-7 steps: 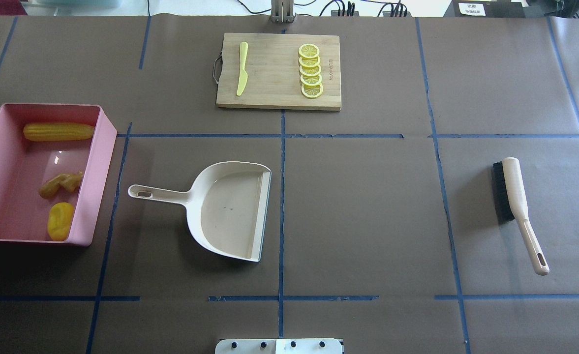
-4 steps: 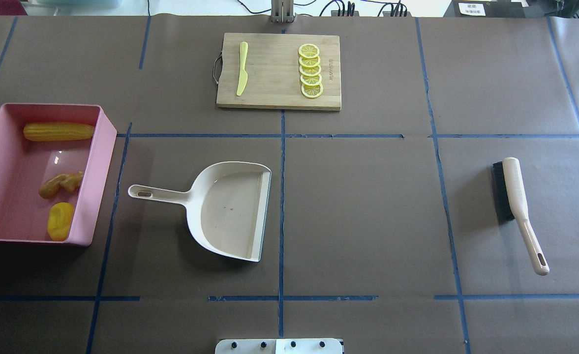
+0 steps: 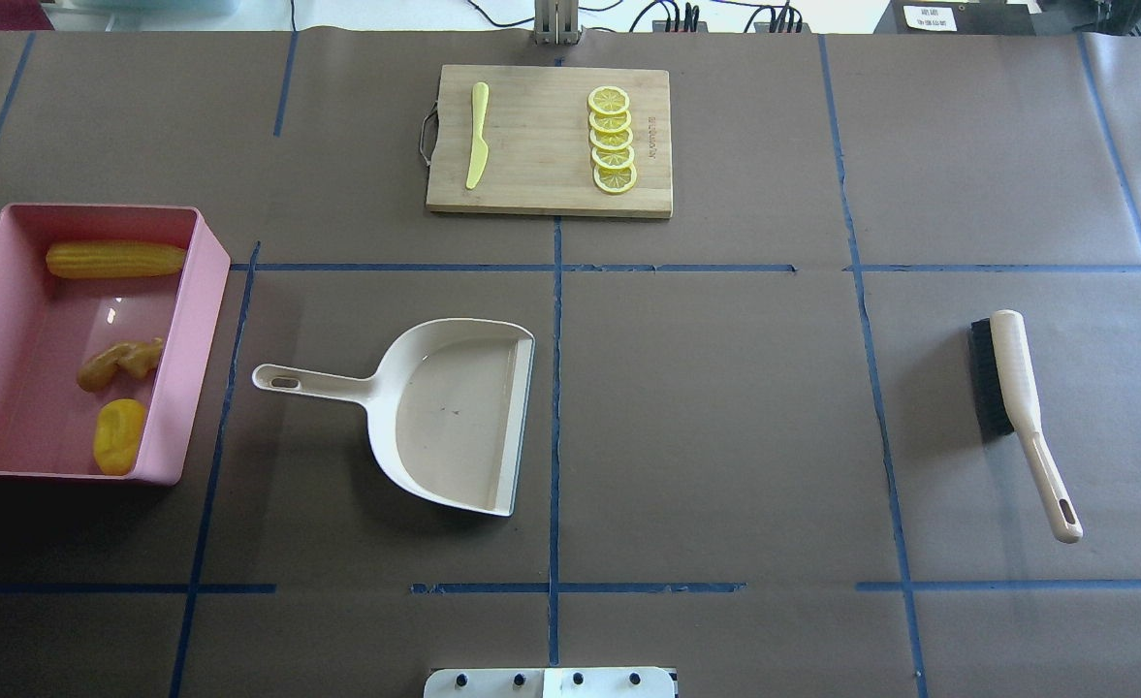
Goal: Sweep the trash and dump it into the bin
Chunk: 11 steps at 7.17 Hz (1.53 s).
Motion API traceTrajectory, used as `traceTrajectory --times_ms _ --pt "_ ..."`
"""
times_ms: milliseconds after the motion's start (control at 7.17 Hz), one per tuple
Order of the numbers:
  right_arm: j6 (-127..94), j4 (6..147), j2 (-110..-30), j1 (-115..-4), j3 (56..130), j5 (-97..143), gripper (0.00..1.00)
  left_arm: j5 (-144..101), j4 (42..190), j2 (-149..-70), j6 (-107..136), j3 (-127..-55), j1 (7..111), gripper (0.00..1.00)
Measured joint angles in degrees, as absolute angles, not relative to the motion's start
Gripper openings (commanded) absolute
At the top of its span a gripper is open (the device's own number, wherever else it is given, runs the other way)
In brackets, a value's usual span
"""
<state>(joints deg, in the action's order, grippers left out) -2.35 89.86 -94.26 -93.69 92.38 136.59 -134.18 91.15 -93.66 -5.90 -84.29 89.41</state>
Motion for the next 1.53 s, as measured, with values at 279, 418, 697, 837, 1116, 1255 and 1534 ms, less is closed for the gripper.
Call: traceTrajectory --times_ms 279,418,697,837,1116,1255,1534 --pt "-2.7 89.7 -94.2 -93.7 92.3 136.6 1.00 -136.7 89.3 -92.9 -6.6 -85.7 89.6 1.00" --pt "-2.7 89.7 -94.1 -93.7 92.3 136.6 1.00 -137.8 88.1 -92.6 -8.1 -86.4 89.7 1.00" --pt "-2.7 89.7 -94.1 -93.7 92.4 136.6 1.00 -138.1 87.4 -92.1 -9.7 -86.9 89.8 1.00" --pt "-2.7 89.6 -94.1 -93.7 92.4 136.7 1.00 -138.1 87.5 -92.1 -9.7 -87.0 89.8 1.00" --pt "-2.7 89.6 -94.1 -93.7 92.4 136.7 1.00 -138.1 87.7 -92.1 -9.5 -87.1 89.8 1.00" --pt "-2.7 89.6 -94.1 -93.7 92.5 136.7 1.00 -138.1 87.7 -92.1 -9.4 -87.1 89.8 1.00" --pt "-2.6 89.6 -94.1 -93.7 92.6 136.6 1.00 -138.1 87.7 -92.1 -9.3 -87.1 89.8 1.00"
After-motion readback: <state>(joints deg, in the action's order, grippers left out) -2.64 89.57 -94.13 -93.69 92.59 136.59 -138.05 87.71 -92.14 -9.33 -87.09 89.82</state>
